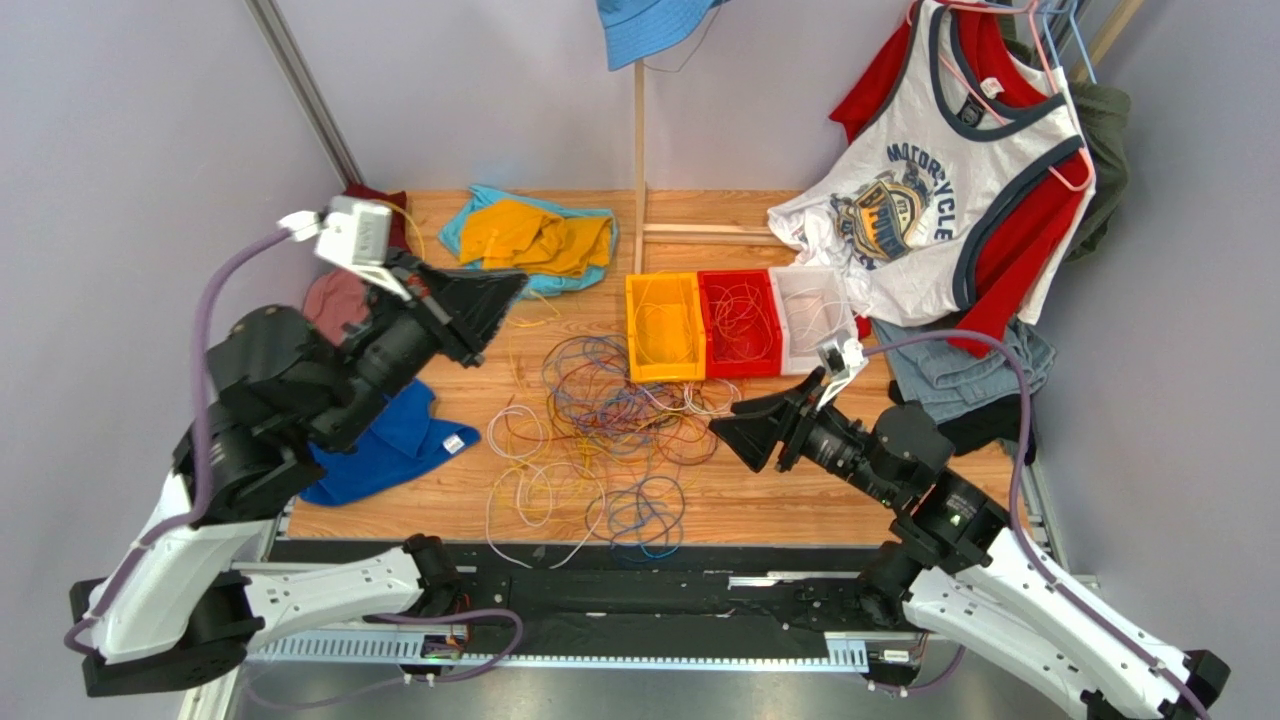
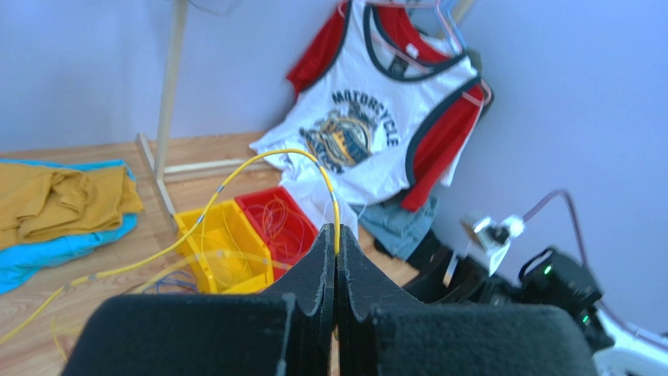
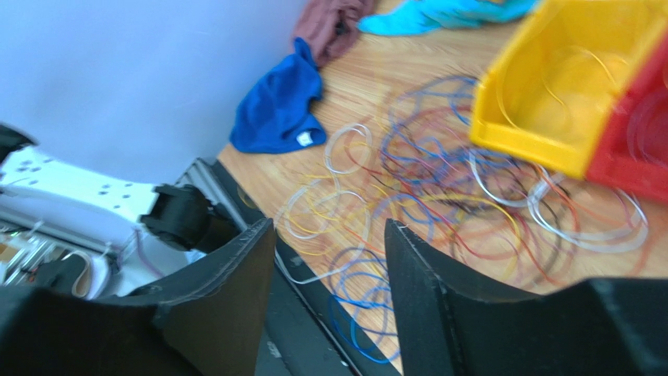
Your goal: Untangle the cables
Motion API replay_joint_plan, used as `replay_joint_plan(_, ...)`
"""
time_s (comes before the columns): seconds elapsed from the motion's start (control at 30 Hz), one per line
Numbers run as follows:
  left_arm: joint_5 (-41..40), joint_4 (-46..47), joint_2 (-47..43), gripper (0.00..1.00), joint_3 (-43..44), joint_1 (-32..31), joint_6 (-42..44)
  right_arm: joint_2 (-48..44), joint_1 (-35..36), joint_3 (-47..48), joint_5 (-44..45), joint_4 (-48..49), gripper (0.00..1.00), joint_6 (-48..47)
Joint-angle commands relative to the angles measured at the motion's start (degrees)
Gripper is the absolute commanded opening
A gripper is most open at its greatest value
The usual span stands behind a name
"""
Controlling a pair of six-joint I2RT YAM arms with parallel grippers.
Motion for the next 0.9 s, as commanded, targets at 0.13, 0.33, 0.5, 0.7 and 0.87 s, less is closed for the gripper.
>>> replay_joint_plan(0.13, 12.09, -4.84, 7.69, 0.0, 5.44, 0.15, 2.91, 10.07, 3.42, 13.74, -3.51, 5.43, 0.64, -6.66)
replay_joint_plan(0.33, 8.93, -4.84, 9.97, 0.0, 2.2, 0.15, 3.96, 6.25, 3.42, 12.01, 2.55, 1.39, 0.61, -7.37)
replay_joint_plan(0.5, 3.83, -3.17, 16.12, 0.0, 2.01, 0.24, 6.16, 0.43, 3.42, 9.89, 9.57, -6.34, 0.59, -7.63)
replay_joint_plan(0.7, 3.65, -3.17, 29.46, 0.0, 8.25, 3.66, 8.18, -6.59, 3.51, 7.61, 15.29, -12.41, 0.58, -6.84)
replay_joint_plan(0.87, 5.32, -0.98, 36.6, 0.0, 12.73, 7.62, 8.1, -10.38, 3.42, 5.67, 17.23, -14.08, 0.58, -6.23)
